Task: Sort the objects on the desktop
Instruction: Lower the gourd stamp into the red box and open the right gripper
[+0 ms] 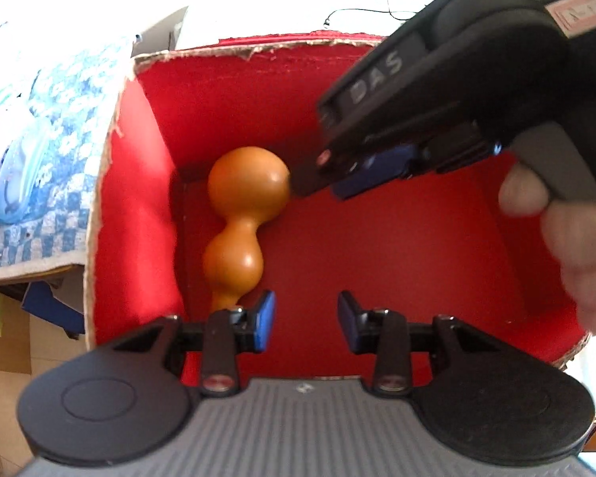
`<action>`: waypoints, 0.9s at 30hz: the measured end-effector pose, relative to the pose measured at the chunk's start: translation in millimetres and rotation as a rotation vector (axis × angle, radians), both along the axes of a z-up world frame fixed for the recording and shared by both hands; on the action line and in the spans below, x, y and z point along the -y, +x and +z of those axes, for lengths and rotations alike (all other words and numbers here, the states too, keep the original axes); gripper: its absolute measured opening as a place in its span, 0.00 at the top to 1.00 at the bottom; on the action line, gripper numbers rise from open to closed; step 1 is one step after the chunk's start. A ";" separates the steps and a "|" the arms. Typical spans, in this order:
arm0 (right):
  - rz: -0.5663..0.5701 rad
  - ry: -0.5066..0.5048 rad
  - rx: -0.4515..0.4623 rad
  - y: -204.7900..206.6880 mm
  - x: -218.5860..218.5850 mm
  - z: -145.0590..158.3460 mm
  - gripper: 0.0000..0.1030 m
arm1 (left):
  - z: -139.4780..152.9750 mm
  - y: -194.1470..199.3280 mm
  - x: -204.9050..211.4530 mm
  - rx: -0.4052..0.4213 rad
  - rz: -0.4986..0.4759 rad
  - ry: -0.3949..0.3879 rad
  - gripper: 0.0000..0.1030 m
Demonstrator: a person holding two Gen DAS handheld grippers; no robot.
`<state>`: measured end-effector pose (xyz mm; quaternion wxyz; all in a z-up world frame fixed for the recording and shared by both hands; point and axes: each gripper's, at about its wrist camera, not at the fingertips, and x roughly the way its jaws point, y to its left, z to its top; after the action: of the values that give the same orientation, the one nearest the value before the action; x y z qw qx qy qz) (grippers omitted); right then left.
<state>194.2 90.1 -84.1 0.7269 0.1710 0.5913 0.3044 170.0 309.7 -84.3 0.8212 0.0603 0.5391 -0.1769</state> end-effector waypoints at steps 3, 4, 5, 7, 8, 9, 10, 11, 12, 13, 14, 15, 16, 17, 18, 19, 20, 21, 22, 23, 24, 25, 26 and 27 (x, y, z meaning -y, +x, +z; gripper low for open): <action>-0.056 -0.076 0.044 -1.9 18.3 12.1 0.70 | -0.5 4.5 0.0 -0.005 0.005 -0.006 0.62; -0.085 -0.088 0.042 -0.3 23.8 14.7 0.70 | -0.6 6.0 0.3 -0.006 0.007 -0.005 0.62; -0.116 -0.099 0.039 3.4 26.8 16.6 0.71 | -0.7 7.7 0.8 -0.007 0.010 -0.003 0.62; -0.155 -0.138 0.040 12.1 27.8 11.1 0.71 | -0.8 10.8 1.4 -0.007 0.015 -0.002 0.62; -0.161 -0.149 0.033 15.1 28.0 6.2 0.72 | -0.9 12.5 1.7 -0.008 0.019 -0.001 0.61; -0.164 -0.150 0.017 18.1 25.8 1.4 0.73 | -0.9 14.2 2.2 -0.009 0.024 0.000 0.61; -0.163 -0.134 -0.003 20.6 21.4 -2.5 0.73 | -0.9 15.9 2.5 -0.009 0.028 0.000 0.61; -0.151 -0.103 -0.021 21.0 20.4 -6.7 0.73 | -1.1 17.6 2.7 -0.007 0.032 0.002 0.71; -0.135 -0.071 -0.040 20.8 19.1 -10.8 0.73 | -1.6 19.2 3.6 -0.003 0.035 0.014 0.72; -0.123 -0.050 -0.053 20.0 17.2 -13.7 0.73 | -1.8 20.9 4.6 -0.003 0.037 0.022 0.74; -0.109 -0.029 -0.054 19.1 14.1 -15.1 0.73 | -1.9 22.4 5.5 -0.004 0.036 0.026 0.72; -0.091 -0.009 -0.047 18.7 10.6 -15.8 0.72 | -1.7 23.9 6.0 -0.001 0.038 0.026 0.71; -0.074 -0.008 -0.035 17.9 5.2 -15.9 0.72 | -1.3 25.7 5.9 0.000 0.041 0.020 0.66; -0.052 -0.023 -0.017 16.6 -2.9 -14.5 0.71 | -1.0 27.8 6.0 -0.001 0.043 0.015 0.64; -0.034 -0.037 0.000 16.4 -5.4 -14.1 0.71 | -0.7 30.0 6.4 -0.003 0.046 0.012 0.64; -0.024 -0.047 0.014 17.3 -7.9 -12.2 0.71 | -0.5 32.0 7.1 -0.004 0.048 0.011 0.63; -0.025 -0.049 0.019 17.1 -8.4 -11.7 0.71 | -0.2 34.1 7.8 -0.004 0.052 0.010 0.62; -0.033 -0.048 0.019 16.9 -9.5 -10.5 0.70 | 0.2 36.3 8.7 -0.006 0.056 0.008 0.60; -0.042 -0.043 0.018 16.0 -6.5 -8.9 0.70 | 0.7 38.6 9.6 -0.008 0.059 0.005 0.57; -0.045 -0.040 0.019 15.0 -3.3 -7.1 0.70 | 1.4 41.1 10.4 -0.011 0.062 0.000 0.54; -0.048 -0.039 0.023 14.2 -0.1 -4.2 0.70 | 2.0 43.7 11.2 -0.013 0.065 -0.005 0.53; -0.053 -0.043 0.027 13.4 0.6 0.5 0.70 | 2.4 46.6 12.0 -0.016 0.069 -0.009 0.51; -0.059 -0.046 0.030 12.4 0.1 2.8 0.70 | 2.6 49.4 13.0 -0.019 0.073 -0.009 0.51; -0.064 -0.047 0.031 13.2 -4.2 4.1 0.70 | 2.8 52.1 14.3 -0.021 0.075 -0.007 0.51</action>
<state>207.4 94.3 -80.0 0.7492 0.1680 0.5813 0.2694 222.1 295.5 -81.5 0.8218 0.0353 0.5490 -0.1486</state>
